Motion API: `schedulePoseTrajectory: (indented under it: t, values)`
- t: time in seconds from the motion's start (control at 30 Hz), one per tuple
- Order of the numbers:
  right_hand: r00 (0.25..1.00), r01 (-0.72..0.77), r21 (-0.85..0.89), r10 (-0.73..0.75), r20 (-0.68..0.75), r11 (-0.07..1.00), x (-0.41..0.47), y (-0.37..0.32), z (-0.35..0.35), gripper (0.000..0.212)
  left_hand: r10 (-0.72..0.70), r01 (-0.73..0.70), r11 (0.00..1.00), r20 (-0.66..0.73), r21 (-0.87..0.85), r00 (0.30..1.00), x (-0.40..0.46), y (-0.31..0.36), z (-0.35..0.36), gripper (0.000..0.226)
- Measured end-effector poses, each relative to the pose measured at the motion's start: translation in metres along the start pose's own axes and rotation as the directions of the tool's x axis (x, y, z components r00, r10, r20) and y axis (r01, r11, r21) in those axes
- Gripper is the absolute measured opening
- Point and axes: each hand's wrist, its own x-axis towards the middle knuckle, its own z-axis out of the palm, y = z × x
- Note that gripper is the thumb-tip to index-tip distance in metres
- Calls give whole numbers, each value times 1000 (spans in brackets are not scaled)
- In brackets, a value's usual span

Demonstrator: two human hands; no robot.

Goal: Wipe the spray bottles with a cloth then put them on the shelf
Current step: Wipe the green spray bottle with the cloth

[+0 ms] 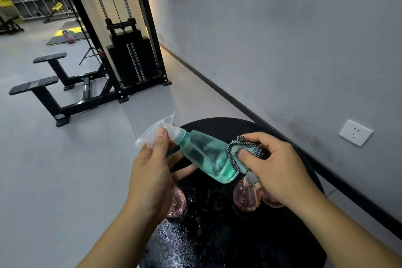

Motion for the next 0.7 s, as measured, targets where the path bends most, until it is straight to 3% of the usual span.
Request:
schedulePoseTrajectory:
  t: [0.2, 0.4, 0.7]
  values:
    - [998, -40, 143, 45, -33, 989, 0, -4, 4, 24, -36, 35, 999, -37, -7, 999, -4, -1, 3, 43]
    - [1000, -21, -6, 22, 14, 1000, -15, -13, 16, 28, 10, -1, 998, -142, 62, 990, -5, -2, 5, 30]
    - [999, -32, 42, 31, 17, 999, -14, -11, 19, 24, 70, -40, 988, -203, 147, 977, 3, -4, -2, 21]
